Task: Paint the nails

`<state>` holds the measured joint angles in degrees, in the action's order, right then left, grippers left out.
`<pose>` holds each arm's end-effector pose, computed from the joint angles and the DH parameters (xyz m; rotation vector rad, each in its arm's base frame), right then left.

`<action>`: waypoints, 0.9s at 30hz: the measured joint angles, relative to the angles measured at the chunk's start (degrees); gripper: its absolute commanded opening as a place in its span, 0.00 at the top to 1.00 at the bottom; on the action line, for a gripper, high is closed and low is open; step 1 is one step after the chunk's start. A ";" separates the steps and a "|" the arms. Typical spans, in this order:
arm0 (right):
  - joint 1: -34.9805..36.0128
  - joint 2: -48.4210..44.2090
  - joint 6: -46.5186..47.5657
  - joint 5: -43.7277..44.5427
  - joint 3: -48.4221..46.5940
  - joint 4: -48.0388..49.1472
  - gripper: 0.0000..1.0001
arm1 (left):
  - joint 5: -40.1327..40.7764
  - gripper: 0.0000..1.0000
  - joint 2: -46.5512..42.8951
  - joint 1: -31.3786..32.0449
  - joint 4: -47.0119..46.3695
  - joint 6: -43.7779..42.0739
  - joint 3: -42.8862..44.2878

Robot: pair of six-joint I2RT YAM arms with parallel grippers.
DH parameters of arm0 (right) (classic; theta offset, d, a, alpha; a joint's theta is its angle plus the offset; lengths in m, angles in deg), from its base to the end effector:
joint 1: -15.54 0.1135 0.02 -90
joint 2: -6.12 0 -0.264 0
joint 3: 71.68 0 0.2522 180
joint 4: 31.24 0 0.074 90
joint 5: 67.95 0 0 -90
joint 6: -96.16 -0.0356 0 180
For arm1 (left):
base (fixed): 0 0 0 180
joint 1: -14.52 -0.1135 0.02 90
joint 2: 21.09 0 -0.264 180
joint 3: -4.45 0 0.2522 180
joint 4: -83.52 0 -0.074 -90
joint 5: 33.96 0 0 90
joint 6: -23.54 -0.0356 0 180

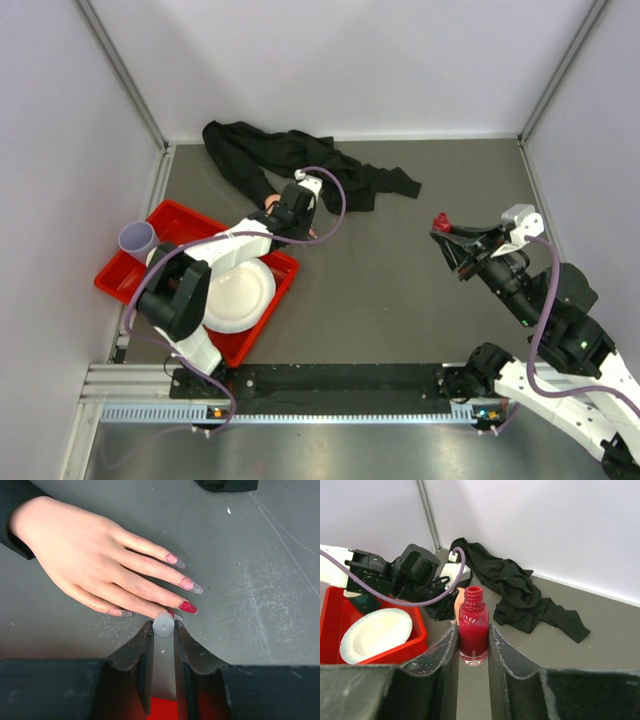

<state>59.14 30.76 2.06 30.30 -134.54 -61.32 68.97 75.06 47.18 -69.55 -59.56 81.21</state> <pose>0.0660 0.0558 0.3951 -0.3767 1.4064 0.5809 0.3084 -0.1882 0.2136 0.4201 2.3163 -0.0682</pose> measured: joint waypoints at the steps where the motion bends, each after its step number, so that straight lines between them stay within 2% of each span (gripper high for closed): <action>1: 0.00 0.09 0.00 -0.02 0.00 0.00 1.00 | 0.00 1.00 0.00 0.00 0.04 -0.02 0.00; 27: 0.00 0.57 -0.02 -0.50 0.00 -0.02 1.00 | -1.57 1.00 0.00 0.00 0.42 -0.63 0.66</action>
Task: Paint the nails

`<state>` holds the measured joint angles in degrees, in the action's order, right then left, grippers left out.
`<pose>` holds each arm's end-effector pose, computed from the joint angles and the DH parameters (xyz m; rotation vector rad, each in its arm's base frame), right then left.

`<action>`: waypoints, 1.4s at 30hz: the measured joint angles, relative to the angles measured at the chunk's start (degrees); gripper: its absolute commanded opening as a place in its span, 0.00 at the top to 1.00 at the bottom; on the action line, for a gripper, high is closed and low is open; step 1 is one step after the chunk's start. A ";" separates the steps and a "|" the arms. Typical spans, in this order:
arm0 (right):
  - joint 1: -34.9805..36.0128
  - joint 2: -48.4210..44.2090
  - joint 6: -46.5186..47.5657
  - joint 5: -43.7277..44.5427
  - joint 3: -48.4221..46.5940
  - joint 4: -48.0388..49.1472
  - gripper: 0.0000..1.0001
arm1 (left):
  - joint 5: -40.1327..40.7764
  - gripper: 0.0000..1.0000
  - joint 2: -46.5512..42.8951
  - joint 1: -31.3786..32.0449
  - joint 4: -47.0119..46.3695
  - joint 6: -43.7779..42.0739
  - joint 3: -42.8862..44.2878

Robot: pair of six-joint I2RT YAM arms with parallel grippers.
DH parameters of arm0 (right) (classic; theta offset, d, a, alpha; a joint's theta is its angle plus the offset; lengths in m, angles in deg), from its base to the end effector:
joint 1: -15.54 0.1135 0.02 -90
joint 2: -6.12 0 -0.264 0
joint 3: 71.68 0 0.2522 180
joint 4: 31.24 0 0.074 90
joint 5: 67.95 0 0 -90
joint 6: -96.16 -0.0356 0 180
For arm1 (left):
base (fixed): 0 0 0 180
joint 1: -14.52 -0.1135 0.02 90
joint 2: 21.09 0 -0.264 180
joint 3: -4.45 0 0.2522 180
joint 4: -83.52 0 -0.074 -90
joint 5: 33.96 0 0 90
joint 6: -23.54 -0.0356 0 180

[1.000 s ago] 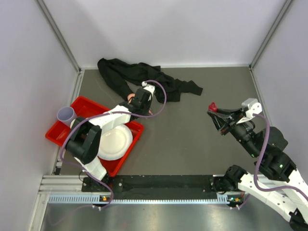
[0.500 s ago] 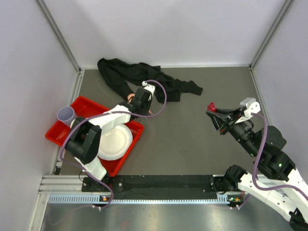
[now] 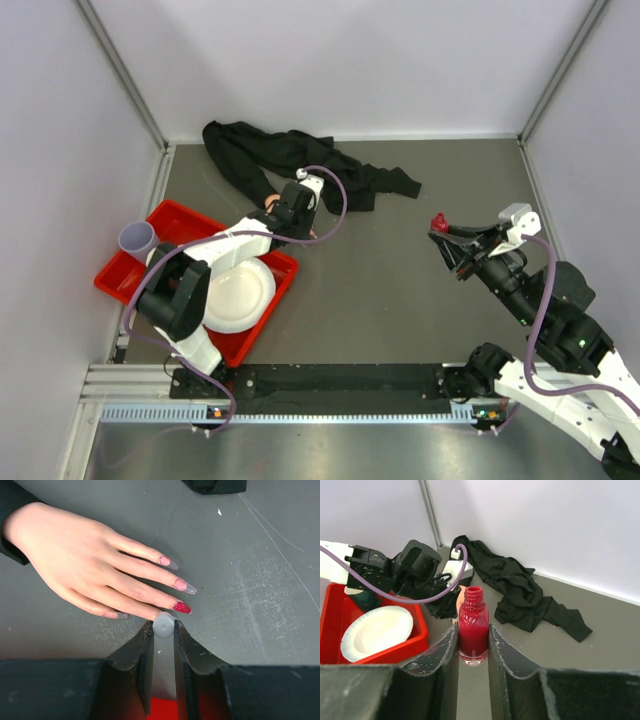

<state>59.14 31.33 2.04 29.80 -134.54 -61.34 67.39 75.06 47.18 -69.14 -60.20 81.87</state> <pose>0.0679 0.0580 0.3944 -0.3875 1.4145 0.5845 0.3091 -0.1898 0.2166 0.4459 2.3143 -0.0958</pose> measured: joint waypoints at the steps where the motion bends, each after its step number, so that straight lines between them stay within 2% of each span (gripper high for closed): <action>1: 0.00 0.00 0.00 -0.02 0.00 0.00 1.00 | -0.09 1.00 0.00 0.00 0.00 0.00 0.00; 42: 0.00 0.11 -0.11 -0.33 0.00 0.00 1.00 | -1.46 1.00 1.51 0.72 1.18 0.02 0.00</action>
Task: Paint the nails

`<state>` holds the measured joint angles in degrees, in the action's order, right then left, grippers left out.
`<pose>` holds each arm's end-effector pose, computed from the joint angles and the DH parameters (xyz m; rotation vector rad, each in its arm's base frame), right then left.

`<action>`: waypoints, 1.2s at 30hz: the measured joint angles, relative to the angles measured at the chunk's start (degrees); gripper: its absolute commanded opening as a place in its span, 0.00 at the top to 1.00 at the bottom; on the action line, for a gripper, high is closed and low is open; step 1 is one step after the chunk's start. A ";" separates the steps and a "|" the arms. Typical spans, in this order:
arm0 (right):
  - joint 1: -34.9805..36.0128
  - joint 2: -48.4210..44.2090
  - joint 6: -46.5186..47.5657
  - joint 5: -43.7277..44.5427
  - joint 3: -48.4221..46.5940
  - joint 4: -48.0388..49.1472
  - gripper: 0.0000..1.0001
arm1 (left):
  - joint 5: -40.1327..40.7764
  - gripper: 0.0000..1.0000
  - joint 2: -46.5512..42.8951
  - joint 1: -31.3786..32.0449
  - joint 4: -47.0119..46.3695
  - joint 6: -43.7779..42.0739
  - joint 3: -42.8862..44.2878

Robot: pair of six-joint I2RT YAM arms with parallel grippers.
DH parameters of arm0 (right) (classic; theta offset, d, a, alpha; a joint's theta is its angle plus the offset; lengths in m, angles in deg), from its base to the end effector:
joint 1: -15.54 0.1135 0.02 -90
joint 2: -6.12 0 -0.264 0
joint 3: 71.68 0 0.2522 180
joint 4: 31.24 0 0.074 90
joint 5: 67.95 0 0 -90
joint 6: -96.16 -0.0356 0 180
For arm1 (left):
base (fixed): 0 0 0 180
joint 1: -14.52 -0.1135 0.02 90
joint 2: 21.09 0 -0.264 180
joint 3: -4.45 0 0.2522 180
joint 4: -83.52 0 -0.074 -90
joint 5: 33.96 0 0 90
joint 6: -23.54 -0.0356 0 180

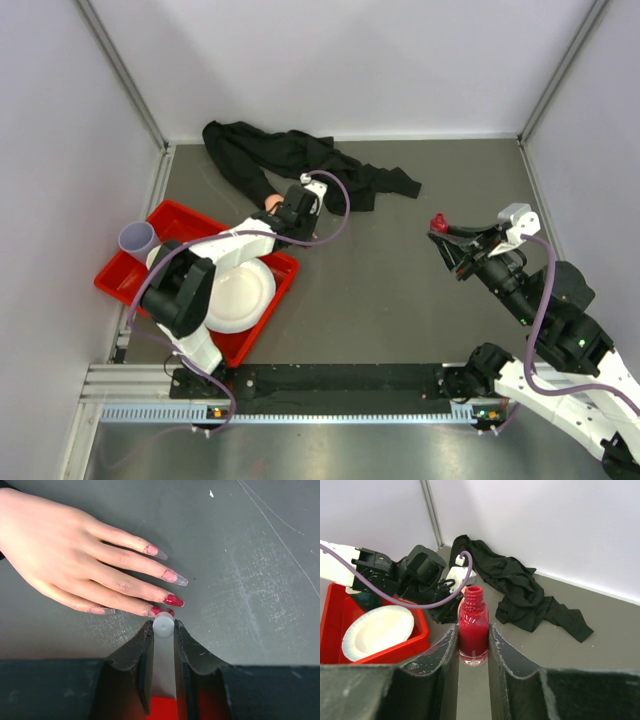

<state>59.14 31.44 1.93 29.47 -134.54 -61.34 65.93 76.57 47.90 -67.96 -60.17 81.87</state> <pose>0.0681 0.0585 0.3942 -0.3916 1.4158 0.5896 0.3071 -0.1950 0.2059 0.4875 2.3582 -0.1114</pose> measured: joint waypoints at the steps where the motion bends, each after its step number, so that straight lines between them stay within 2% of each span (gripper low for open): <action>1: 0.00 0.00 0.00 0.02 0.00 0.00 1.00 | 0.00 1.00 0.00 0.04 0.07 0.02 0.00; 17: 0.00 0.00 0.00 -0.04 0.00 0.00 1.00 | 0.39 1.00 -4.42 0.04 0.31 0.22 1.07; 36: 0.00 0.00 0.00 -0.07 0.00 0.00 1.00 | 3.26 1.00 -2.10 0.09 0.50 0.00 1.22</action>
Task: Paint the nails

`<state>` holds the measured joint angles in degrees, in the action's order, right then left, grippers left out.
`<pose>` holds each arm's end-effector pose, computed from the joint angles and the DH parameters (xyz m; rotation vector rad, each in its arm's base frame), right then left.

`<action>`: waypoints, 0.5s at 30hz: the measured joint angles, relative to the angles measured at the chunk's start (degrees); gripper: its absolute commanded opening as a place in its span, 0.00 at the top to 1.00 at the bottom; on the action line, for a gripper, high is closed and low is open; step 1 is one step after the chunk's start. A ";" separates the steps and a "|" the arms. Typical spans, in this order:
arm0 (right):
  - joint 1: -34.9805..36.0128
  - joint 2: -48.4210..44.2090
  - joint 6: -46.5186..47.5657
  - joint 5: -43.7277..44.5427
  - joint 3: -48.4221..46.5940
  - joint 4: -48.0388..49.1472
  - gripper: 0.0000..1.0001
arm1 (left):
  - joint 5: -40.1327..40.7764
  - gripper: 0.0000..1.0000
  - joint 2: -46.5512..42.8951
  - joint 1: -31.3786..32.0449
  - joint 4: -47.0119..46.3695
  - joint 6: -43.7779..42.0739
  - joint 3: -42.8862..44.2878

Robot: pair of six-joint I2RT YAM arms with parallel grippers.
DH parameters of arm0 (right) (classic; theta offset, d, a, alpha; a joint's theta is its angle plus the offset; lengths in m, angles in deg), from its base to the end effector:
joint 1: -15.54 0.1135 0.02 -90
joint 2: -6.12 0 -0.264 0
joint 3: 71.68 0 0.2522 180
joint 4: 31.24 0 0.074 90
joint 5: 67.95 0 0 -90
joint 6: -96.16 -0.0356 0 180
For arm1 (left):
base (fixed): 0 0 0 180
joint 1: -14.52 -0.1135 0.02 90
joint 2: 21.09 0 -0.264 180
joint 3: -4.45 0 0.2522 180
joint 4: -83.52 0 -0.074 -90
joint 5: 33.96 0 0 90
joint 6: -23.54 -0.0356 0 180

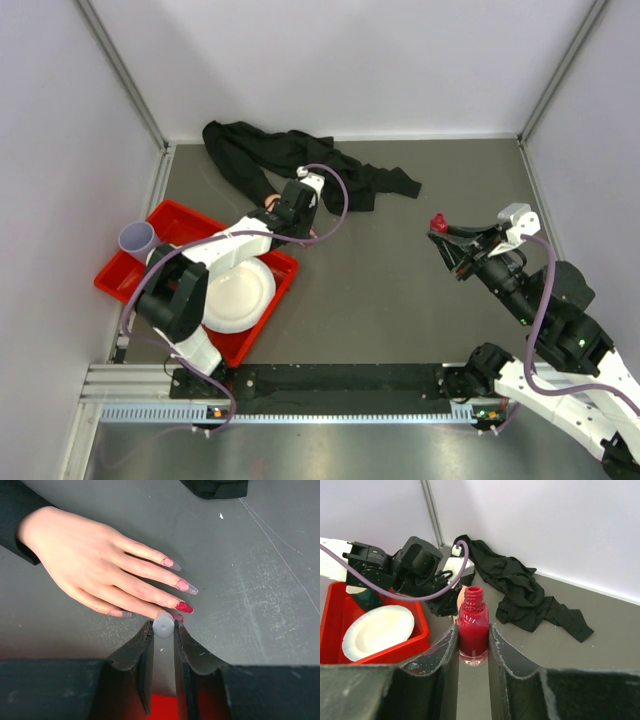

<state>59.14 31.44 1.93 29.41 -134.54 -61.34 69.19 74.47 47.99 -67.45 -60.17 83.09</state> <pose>0.0681 0.0586 0.3942 -0.3924 1.4156 0.5904 0.3068 -0.1931 0.2248 0.4446 2.3046 -0.0684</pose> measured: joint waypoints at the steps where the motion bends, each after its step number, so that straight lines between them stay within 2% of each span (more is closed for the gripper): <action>1: 0.00 0.00 0.00 0.00 0.00 0.00 1.00 | 0.02 1.00 0.00 0.00 0.00 -0.02 0.00; 15: 0.00 0.00 0.00 -0.17 0.00 0.00 1.00 | 0.31 1.00 1.53 0.00 0.15 -0.28 0.00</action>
<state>59.14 31.44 1.93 29.23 -134.54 -61.34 69.49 76.00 47.99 -67.30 -60.46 83.09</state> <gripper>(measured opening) 0.233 0.236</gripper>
